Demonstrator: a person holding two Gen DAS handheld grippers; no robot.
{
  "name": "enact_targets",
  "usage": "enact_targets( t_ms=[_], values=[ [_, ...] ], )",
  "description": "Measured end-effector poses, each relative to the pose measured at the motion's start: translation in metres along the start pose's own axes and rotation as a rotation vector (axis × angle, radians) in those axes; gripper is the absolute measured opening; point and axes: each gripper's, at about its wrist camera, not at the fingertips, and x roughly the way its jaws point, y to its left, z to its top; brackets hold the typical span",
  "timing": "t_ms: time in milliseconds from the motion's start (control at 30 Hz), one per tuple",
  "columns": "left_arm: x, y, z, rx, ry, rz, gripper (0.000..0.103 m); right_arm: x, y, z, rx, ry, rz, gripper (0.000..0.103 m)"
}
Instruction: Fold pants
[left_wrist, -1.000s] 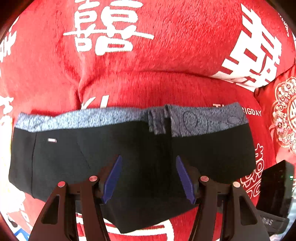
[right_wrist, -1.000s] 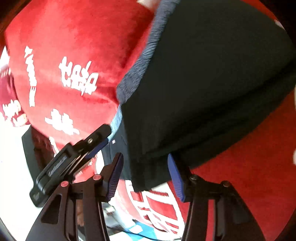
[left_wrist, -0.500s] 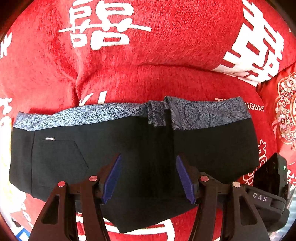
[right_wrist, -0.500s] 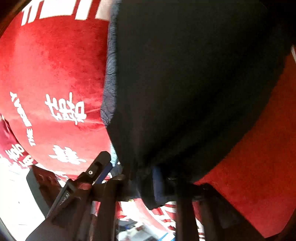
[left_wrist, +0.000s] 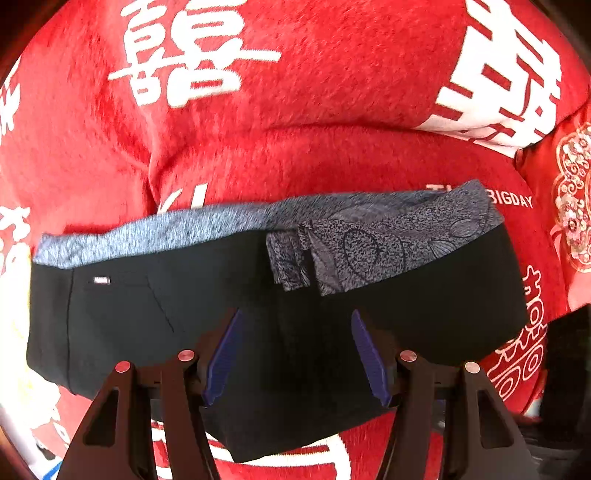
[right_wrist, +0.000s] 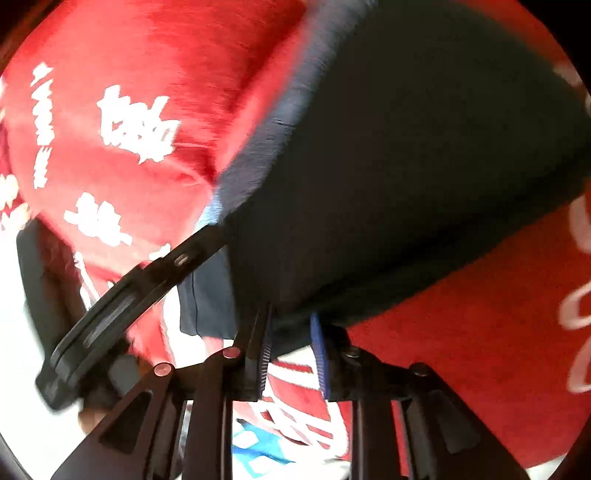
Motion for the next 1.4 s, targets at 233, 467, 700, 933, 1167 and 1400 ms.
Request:
enact_targets(
  t_ms=[233, 467, 700, 933, 1167, 1400],
  values=[
    [-0.002, -0.032, 0.021, 0.011, -0.029, -0.025, 0.062, -0.087, 0.001, 0.052, -0.155, -0.211, -0.268, 0.02],
    [0.045, -0.042, 0.022, 0.001, 0.017, 0.097, 0.062, -0.05, -0.007, 0.1, -0.287, -0.111, -0.408, 0.02],
    [0.047, -0.017, 0.006, -0.104, 0.044, 0.098, 0.082, -0.038, -0.013, 0.09, -0.303, -0.105, -0.421, 0.02],
    [0.025, -0.019, -0.01, -0.158, 0.058, 0.153, 0.082, -0.026, 0.011, 0.076, -0.412, -0.02, -0.431, 0.049],
    [0.006, -0.015, -0.032, -0.247, 0.074, 0.193, 0.082, -0.011, 0.023, 0.073, -0.495, 0.041, -0.467, 0.065],
    [-0.011, -0.005, -0.054, -0.336, 0.048, 0.209, 0.082, -0.005, 0.028, 0.072, -0.553, 0.086, -0.475, 0.074]
  ],
)
